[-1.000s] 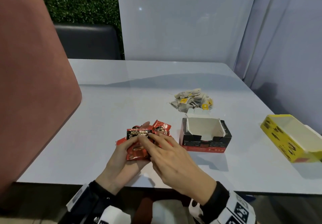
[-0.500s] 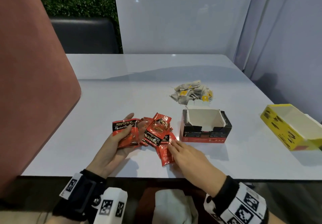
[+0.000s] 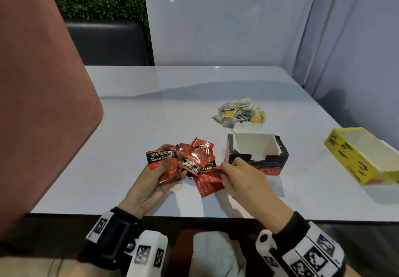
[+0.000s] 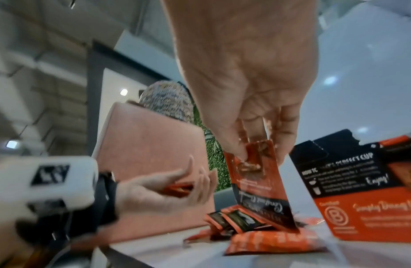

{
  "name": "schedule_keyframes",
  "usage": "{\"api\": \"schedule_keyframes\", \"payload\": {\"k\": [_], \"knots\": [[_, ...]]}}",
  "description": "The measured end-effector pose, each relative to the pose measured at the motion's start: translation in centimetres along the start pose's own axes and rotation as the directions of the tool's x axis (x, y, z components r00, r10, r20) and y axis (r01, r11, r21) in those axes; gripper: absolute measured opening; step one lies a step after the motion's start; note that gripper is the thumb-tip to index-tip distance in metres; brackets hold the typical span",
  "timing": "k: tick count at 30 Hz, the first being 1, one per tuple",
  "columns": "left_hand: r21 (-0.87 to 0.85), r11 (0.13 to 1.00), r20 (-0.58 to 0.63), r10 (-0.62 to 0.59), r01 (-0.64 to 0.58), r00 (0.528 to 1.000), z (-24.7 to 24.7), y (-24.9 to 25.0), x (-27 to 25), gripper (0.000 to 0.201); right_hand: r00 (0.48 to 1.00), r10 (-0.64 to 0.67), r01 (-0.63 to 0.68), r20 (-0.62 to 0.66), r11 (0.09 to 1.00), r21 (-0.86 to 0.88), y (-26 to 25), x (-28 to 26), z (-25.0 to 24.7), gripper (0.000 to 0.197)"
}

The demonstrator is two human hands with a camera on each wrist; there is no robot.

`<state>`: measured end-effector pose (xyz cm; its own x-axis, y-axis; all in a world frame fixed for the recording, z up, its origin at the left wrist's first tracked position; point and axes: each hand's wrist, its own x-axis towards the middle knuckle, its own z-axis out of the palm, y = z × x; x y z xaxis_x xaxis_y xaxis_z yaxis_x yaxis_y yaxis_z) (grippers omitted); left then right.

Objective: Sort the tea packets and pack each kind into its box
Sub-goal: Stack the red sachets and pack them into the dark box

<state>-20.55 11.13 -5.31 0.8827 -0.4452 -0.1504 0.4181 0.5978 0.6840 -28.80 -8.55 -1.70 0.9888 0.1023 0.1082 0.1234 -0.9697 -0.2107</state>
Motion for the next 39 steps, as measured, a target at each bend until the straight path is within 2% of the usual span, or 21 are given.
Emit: {"api": "schedule_keyframes", "payload": {"k": [2,4,7,10,13,15,16,18,21,23,26,27,29,30,31,32,34,35,36,37,39], "knots": [[0.041,0.999,0.006,0.014,-0.014,1.000,0.0,-0.5,0.2,0.058,0.999,0.031,-0.024,-0.040,0.987,0.158,0.5,-0.6,0.3,0.025],[0.107,0.994,-0.026,0.023,-0.020,0.999,0.2,-0.8,0.2,0.051,0.993,0.065,-0.026,-0.093,0.928,0.372,1.0,-1.2,0.3,0.024],[0.132,0.991,-0.049,0.044,-0.037,0.998,0.6,-1.5,0.1,0.051,0.982,0.153,-0.034,-0.113,0.723,0.690,1.8,-1.6,0.1,0.046],[0.085,0.991,-0.010,0.102,-0.101,0.995,1.3,-1.9,0.1,0.076,0.979,0.189,-0.037,-0.074,0.524,0.851,1.7,-1.3,-0.1,0.061],[0.164,0.977,0.016,0.138,-0.139,0.990,2.0,-1.9,0.2,0.094,0.976,0.219,-0.057,-0.020,0.341,0.938,0.6,-0.4,-0.3,0.052],[0.183,0.975,0.026,0.124,-0.126,0.992,2.5,-2.1,0.2,0.095,0.971,0.240,-0.060,-0.003,0.255,0.965,0.1,0.1,-0.4,0.035],[0.188,0.975,0.030,0.115,-0.118,0.993,2.7,-2.2,0.2,0.090,0.967,0.253,-0.060,-0.004,0.245,0.968,0.1,0.3,-0.5,0.027],[0.205,0.972,0.035,0.114,-0.118,0.993,3.0,-2.5,0.1,0.083,0.959,0.283,-0.086,0.007,0.267,0.960,0.0,0.9,-0.3,0.021],[0.207,0.971,0.065,0.107,-0.118,0.992,3.6,-2.9,0.0,0.083,0.951,0.308,-0.129,0.033,0.298,0.946,-0.5,1.7,0.3,0.038],[0.194,0.974,0.076,0.108,-0.120,0.991,3.9,-3.0,0.0,0.079,0.952,0.305,-0.118,0.007,0.350,0.929,-0.8,2.0,0.4,0.048],[0.210,0.971,0.057,0.103,-0.113,0.993,4.4,-3.2,-0.1,0.055,0.958,0.282,-0.099,-0.040,0.459,0.883,-1.4,2.2,0.5,0.055],[0.213,0.972,0.041,0.096,-0.102,0.995,4.6,-3.2,0.0,0.047,0.963,0.263,-0.090,-0.059,0.520,0.849,-1.7,2.2,0.6,0.055],[0.236,0.969,-0.006,0.079,-0.075,0.997,4.7,-3.5,0.4,0.035,0.978,0.184,-0.073,-0.094,0.736,0.673,-2.5,2.0,0.5,0.056],[0.207,0.977,-0.030,0.057,-0.050,0.998,4.6,-3.3,0.4,0.033,0.988,0.131,-0.071,-0.083,0.858,0.509,-2.7,1.9,0.3,0.060],[0.185,0.982,-0.052,0.040,-0.030,0.998,4.3,-3.2,0.4,0.033,0.994,0.085,-0.059,-0.064,0.943,0.328,-2.9,1.8,0.0,0.067],[0.183,0.983,-0.072,0.045,-0.031,0.996,4.5,-3.1,0.2,0.036,0.998,0.028,-0.020,-0.048,0.984,0.175,-2.8,1.7,-0.3,0.076],[0.226,0.974,-0.052,0.008,0.004,0.999,4.9,-3.1,-0.4,0.039,0.985,-0.171,0.171,-0.010,0.985,0.014,-2.7,1.7,-0.8,0.095],[0.274,0.960,-0.087,-0.027,0.050,0.996,4.9,-3.7,-0.6,0.042,0.961,-0.276,0.276,0.017,0.961,-0.014,-2.7,1.8,-0.8,0.100],[0.248,0.960,-0.127,-0.099,0.128,0.987,5.3,-4.2,-1.2,0.048,0.934,-0.353,0.355,0.046,0.935,-0.026,-2.8,1.9,-0.6,0.102],[0.094,0.972,-0.181,-0.196,0.215,0.964,5.2,-3.9,-2.4,0.053,0.915,-0.398,0.401,0.070,0.915,-0.039,-2.9,2.0,-0.3,0.100],[0.183,0.942,-0.194,-0.246,0.281,0.950,5.5,-3.7,-3.4,0.049,0.904,-0.418,0.424,0.093,0.904,-0.057,-3.1,2.2,0.1,0.091]]}}
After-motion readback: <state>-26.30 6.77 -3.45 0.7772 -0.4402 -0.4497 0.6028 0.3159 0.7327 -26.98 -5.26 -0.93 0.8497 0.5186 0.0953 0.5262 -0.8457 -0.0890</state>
